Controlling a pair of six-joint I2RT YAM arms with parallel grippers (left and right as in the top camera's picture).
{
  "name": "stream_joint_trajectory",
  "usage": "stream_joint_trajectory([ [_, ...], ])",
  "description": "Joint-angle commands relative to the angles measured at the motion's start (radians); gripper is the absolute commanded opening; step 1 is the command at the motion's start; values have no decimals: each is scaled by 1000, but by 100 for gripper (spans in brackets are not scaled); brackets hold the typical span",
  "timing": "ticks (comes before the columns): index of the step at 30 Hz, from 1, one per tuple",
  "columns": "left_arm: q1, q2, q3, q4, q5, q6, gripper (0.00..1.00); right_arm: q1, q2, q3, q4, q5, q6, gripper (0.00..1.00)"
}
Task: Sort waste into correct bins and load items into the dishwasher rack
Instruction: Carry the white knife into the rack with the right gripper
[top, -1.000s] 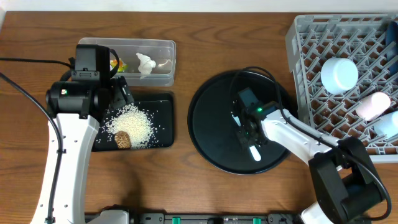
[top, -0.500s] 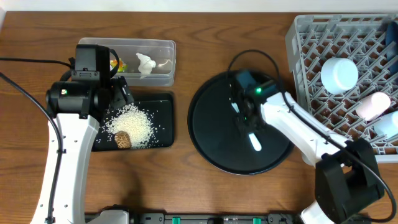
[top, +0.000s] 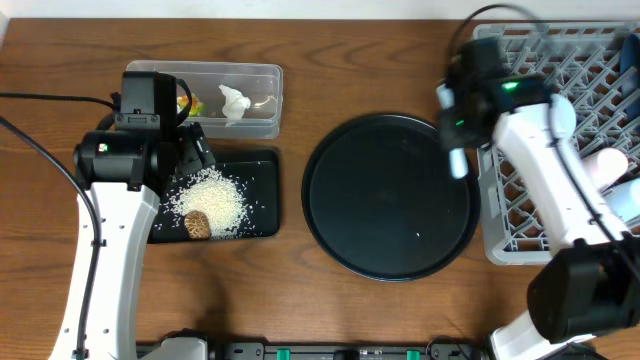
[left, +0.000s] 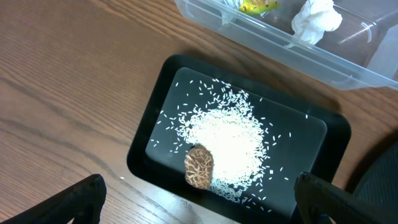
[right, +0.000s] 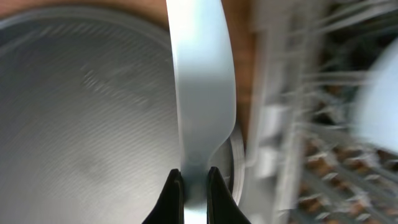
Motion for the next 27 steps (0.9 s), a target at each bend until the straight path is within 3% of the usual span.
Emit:
stream_joint_trajectory([
  [1, -1, 4, 2, -5, -11, 13, 98, -82, 3, 27, 24, 30, -69, 1],
  [11, 0, 4, 2, -5, -11, 13, 98, -204, 26, 26, 132, 34, -112, 1],
  [17, 0, 4, 2, -5, -11, 13, 98, -233, 78, 26, 153, 34, -114, 8],
  [19, 0, 4, 2, -5, -11, 13, 98, -235, 98, 26, 157, 35, -114, 27],
  [22, -1, 4, 2, -5, -11, 13, 98, -236, 115, 26, 161, 39, -114, 80],
  [23, 0, 4, 2, -5, -11, 13, 98, -236, 115, 26, 161, 35, -114, 88],
  [27, -1, 4, 2, -5, -11, 13, 98, -235, 106, 48, 137, -7, -108, 98],
])
